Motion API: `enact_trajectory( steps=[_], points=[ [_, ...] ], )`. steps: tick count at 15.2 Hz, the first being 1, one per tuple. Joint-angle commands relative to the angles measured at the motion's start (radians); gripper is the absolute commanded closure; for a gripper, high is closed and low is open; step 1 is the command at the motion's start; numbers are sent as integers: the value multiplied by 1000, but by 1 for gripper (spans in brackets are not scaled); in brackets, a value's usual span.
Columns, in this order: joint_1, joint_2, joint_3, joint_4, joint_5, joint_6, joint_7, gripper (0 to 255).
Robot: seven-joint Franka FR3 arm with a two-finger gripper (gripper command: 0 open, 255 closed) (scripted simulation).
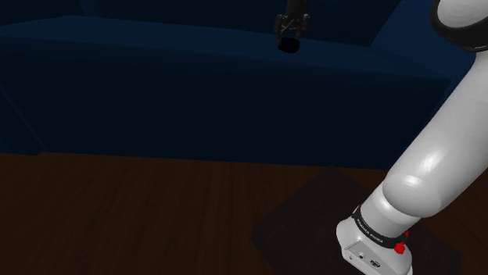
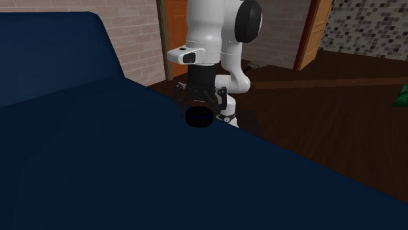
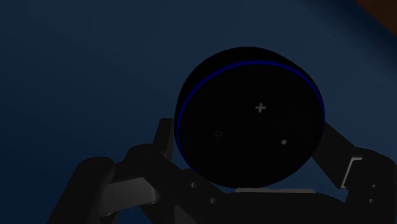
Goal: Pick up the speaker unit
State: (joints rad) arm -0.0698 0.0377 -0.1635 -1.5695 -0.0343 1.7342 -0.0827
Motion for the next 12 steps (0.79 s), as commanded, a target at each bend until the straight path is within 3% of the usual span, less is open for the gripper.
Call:
enact_trajectory(
  steps=[1, 9, 12],
  points=[
    [0, 3, 0, -13, 0, 7, 0, 255],
    [-1, -2, -1, -19, -1, 9, -1, 255],
    [0, 10, 0, 25, 1, -25, -1, 255]
  ],
)
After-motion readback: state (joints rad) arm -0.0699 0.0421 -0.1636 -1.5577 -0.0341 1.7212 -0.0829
